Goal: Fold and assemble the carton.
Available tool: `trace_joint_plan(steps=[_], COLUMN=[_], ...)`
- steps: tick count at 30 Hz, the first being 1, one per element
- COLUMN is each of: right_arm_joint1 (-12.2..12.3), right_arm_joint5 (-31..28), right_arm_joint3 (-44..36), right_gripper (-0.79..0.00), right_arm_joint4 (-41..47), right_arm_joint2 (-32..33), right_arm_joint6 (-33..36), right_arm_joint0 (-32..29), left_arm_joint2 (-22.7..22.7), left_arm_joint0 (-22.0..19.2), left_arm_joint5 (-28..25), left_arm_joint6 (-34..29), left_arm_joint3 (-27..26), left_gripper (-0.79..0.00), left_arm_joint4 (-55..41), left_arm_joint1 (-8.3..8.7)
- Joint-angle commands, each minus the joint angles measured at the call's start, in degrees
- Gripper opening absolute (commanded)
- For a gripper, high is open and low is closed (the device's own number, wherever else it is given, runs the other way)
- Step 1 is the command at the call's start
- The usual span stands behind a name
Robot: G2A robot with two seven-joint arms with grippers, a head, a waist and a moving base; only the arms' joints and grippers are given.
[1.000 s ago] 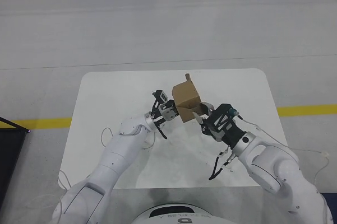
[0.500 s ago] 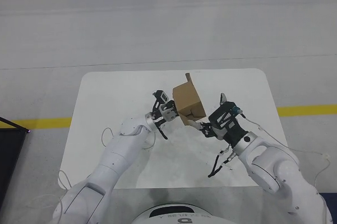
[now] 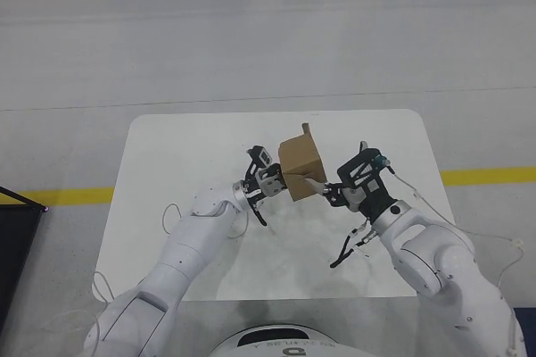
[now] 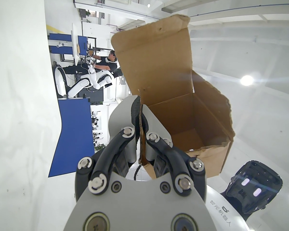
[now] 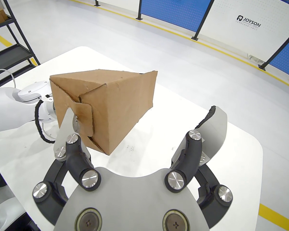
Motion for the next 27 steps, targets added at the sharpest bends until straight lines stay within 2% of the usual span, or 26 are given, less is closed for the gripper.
trace_joint_plan(steps=[1, 27], right_arm_joint1=[-0.1, -1.4], right_arm_joint5=[0.4, 4.2], right_arm_joint3=[0.0, 1.4], right_gripper=[0.0, 0.0], right_arm_joint4=[-0.5, -4.9], right_arm_joint2=[-0.3, -4.8], right_arm_joint6=[0.3, 4.4], right_arm_joint0=[0.1, 2.2], left_arm_joint2=[0.2, 0.5], left_arm_joint0=[0.0, -0.4], left_arm_joint5=[0.0, -0.2], left_arm_joint6=[0.0, -0.3], left_arm_joint3=[0.1, 0.8], left_gripper=[-0.785, -0.785], left_arm_joint4=[0.2, 1.6], left_arm_joint1=[-0.04, 0.01])
